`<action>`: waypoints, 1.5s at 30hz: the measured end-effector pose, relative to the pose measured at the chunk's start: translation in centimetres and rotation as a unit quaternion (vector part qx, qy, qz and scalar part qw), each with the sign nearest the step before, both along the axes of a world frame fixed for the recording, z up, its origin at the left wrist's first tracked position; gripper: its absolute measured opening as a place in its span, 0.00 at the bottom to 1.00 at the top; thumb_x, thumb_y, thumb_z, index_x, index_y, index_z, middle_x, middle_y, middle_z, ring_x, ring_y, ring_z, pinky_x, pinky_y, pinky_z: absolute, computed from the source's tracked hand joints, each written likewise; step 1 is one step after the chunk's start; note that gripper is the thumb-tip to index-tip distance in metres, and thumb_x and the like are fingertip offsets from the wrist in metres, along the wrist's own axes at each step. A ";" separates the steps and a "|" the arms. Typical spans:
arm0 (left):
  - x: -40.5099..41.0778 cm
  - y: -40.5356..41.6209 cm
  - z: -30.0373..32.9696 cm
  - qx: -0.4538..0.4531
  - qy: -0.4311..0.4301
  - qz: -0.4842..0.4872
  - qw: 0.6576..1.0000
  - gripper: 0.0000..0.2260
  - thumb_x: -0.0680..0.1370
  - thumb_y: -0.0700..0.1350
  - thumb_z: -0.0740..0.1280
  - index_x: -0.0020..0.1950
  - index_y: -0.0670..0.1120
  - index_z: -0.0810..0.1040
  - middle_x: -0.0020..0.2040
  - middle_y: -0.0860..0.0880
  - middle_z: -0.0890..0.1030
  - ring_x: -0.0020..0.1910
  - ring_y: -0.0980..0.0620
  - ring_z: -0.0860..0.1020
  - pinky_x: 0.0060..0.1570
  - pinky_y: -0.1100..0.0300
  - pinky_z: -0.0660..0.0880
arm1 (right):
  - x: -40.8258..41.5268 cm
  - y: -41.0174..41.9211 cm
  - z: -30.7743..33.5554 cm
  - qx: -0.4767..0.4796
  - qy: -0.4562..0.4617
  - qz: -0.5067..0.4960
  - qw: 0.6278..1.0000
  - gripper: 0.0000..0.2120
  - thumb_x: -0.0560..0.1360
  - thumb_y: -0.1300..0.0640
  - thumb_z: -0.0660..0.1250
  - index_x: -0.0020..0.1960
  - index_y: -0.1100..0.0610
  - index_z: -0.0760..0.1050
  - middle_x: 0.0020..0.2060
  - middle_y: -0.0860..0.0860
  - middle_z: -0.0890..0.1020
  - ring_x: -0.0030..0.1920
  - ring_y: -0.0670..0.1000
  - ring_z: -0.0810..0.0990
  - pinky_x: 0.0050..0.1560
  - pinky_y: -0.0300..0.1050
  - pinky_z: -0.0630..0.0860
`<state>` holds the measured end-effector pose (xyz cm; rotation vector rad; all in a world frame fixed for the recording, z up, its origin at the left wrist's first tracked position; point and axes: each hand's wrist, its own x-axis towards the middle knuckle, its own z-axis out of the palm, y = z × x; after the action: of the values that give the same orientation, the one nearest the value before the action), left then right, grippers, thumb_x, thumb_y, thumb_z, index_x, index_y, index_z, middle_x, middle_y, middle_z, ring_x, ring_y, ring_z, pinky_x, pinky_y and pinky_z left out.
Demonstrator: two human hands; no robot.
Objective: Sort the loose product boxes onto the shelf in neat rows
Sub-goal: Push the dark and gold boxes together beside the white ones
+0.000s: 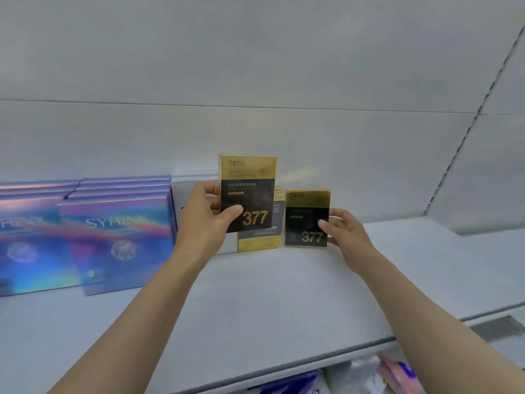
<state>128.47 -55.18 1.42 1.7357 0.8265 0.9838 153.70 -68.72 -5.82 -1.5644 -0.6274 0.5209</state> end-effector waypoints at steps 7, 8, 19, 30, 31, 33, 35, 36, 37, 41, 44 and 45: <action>2.2 -1.8 -1.3 -0.057 -0.023 0.044 0.997 0.16 0.76 0.44 0.71 0.59 0.51 0.69 0.53 0.49 0.83 0.49 0.55 0.81 0.39 0.65 0.71 | 2.4 3.2 -1.0 -0.013 -0.047 0.023 0.999 0.11 0.76 0.56 0.72 0.57 0.51 0.75 0.51 0.50 0.82 0.51 0.50 0.83 0.43 0.40 0.81; 2.3 -2.1 -1.5 -0.060 -0.023 0.054 0.996 0.16 0.76 0.44 0.71 0.59 0.51 0.69 0.53 0.50 0.82 0.49 0.55 0.81 0.39 0.65 0.71 | 2.7 3.4 -0.9 -0.012 -0.050 0.027 0.998 0.11 0.76 0.57 0.72 0.57 0.51 0.75 0.51 0.50 0.82 0.51 0.50 0.83 0.45 0.43 0.82; 4.8 -4.6 -0.8 -0.058 -0.018 0.048 0.997 0.16 0.76 0.44 0.71 0.60 0.52 0.70 0.49 0.53 0.84 0.45 0.55 0.83 0.41 0.65 0.76 | 2.5 1.7 3.1 0.044 -0.138 -0.020 0.989 0.16 0.71 0.46 0.75 0.55 0.49 0.75 0.42 0.48 0.80 0.45 0.47 0.79 0.43 0.37 0.74; 8.1 -4.1 -1.4 0.176 0.089 0.100 0.975 0.22 0.73 0.51 0.73 0.66 0.55 0.73 0.60 0.59 0.76 0.61 0.60 0.72 0.57 0.65 0.69 | 4.4 -0.3 7.5 0.078 -0.084 0.092 0.989 0.14 0.74 0.59 0.74 0.58 0.55 0.78 0.47 0.51 0.86 0.49 0.52 0.85 0.52 0.50 0.82; 8.1 -3.6 -1.7 0.227 0.124 0.124 0.958 0.23 0.74 0.52 0.73 0.68 0.54 0.72 0.62 0.58 0.75 0.64 0.58 0.69 0.60 0.63 0.65 | 5.1 -0.4 7.0 0.059 -0.084 0.085 0.991 0.13 0.74 0.58 0.74 0.57 0.54 0.77 0.46 0.51 0.86 0.49 0.53 0.85 0.54 0.53 0.81; 8.2 -2.8 -2.3 0.288 0.170 0.132 0.933 0.22 0.74 0.52 0.72 0.67 0.54 0.74 0.64 0.56 0.76 0.68 0.53 0.67 0.64 0.60 0.62 | 5.8 -0.3 5.7 0.010 -0.094 0.087 0.992 0.14 0.73 0.56 0.75 0.57 0.52 0.77 0.46 0.50 0.86 0.49 0.51 0.85 0.56 0.54 0.80; 8.5 -2.5 -2.9 0.314 0.194 0.127 0.921 0.21 0.74 0.53 0.72 0.66 0.53 0.76 0.65 0.55 0.77 0.69 0.52 0.67 0.66 0.60 0.59 | 5.5 0.2 4.1 -0.024 -0.110 0.087 0.990 0.14 0.72 0.54 0.76 0.56 0.49 0.78 0.46 0.48 0.85 0.49 0.49 0.84 0.56 0.51 0.81; 8.6 -2.5 -3.2 0.319 0.200 0.127 0.918 0.20 0.75 0.53 0.71 0.67 0.53 0.76 0.65 0.55 0.77 0.69 0.53 0.67 0.66 0.60 0.58 | 5.2 0.5 3.5 -0.035 -0.122 0.084 0.988 0.14 0.71 0.53 0.77 0.55 0.49 0.78 0.46 0.48 0.85 0.48 0.49 0.84 0.55 0.49 0.81; 8.7 -2.5 -3.4 0.320 0.206 0.127 0.916 0.20 0.75 0.53 0.71 0.67 0.54 0.76 0.66 0.55 0.76 0.70 0.53 0.67 0.67 0.60 0.57 | 4.8 0.9 2.9 -0.045 -0.136 0.078 0.987 0.14 0.71 0.53 0.77 0.54 0.49 0.78 0.45 0.47 0.84 0.48 0.48 0.83 0.53 0.48 0.81; 8.7 -2.4 -3.6 0.322 0.210 0.122 0.915 0.22 0.75 0.53 0.70 0.69 0.54 0.75 0.68 0.55 0.75 0.71 0.53 0.65 0.69 0.59 0.55 | 3.7 2.4 2.1 -0.057 -0.155 0.012 0.986 0.21 0.69 0.51 0.78 0.57 0.53 0.72 0.46 0.48 0.80 0.45 0.46 0.79 0.42 0.37 0.77; 8.6 -2.2 -3.6 0.323 0.212 0.116 0.915 0.22 0.75 0.53 0.71 0.69 0.55 0.74 0.69 0.55 0.74 0.72 0.52 0.65 0.71 0.57 0.56 | 3.1 3.1 2.0 -0.063 -0.192 -0.007 0.979 0.20 0.69 0.50 0.78 0.54 0.53 0.72 0.44 0.47 0.80 0.43 0.45 0.78 0.40 0.38 0.77; 8.5 -2.2 -3.7 0.325 0.212 0.115 0.914 0.22 0.75 0.52 0.71 0.69 0.54 0.74 0.69 0.55 0.74 0.72 0.52 0.65 0.71 0.56 0.56 | 3.0 3.2 1.9 -0.069 -0.204 -0.009 0.977 0.20 0.69 0.50 0.78 0.53 0.53 0.71 0.44 0.47 0.79 0.44 0.46 0.78 0.41 0.40 0.77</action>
<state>136.97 -57.40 -2.25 2.5306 1.0749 1.1363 156.67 -65.52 -3.88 -1.8259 -0.9014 0.2323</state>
